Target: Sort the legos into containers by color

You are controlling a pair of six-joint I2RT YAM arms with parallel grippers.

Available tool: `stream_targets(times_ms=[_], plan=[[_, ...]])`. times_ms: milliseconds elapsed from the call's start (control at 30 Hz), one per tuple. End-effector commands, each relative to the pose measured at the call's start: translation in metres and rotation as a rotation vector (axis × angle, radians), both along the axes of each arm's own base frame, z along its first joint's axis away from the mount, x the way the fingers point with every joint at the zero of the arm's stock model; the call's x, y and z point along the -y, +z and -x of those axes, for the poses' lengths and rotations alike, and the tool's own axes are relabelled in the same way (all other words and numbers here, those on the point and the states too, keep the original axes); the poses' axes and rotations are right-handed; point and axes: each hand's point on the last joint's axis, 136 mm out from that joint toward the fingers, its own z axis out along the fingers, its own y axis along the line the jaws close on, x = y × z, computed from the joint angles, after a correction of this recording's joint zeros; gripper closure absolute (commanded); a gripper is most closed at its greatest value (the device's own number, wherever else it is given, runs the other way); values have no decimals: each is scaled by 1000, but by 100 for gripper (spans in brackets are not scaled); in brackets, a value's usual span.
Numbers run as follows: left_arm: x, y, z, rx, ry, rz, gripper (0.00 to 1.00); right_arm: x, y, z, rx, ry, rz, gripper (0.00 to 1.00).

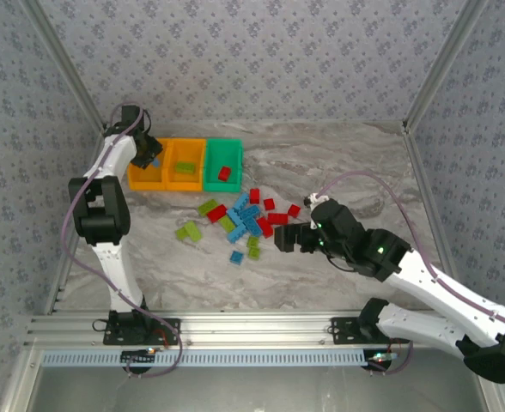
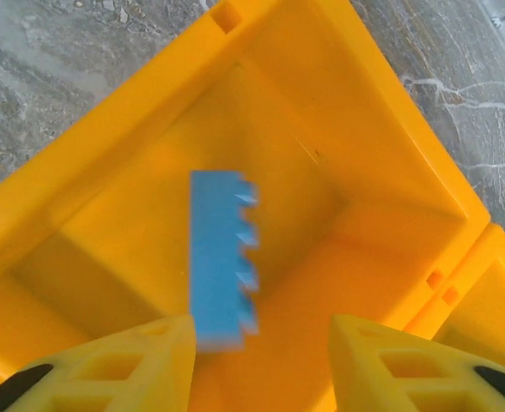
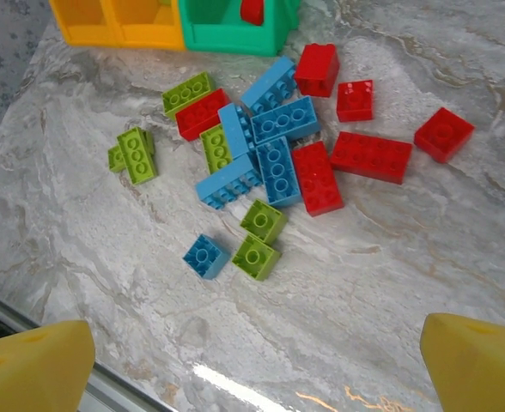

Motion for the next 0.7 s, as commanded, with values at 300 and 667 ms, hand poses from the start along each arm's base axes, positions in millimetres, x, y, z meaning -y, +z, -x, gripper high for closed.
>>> stream_targets(times_ms=[300, 667], plan=[[73, 167, 70, 342, -204, 17, 49, 25, -21, -15, 11, -134, 60, 0], [243, 213, 261, 667, -1201, -302, 31, -7, -75, -70, -199, -112, 88, 0]])
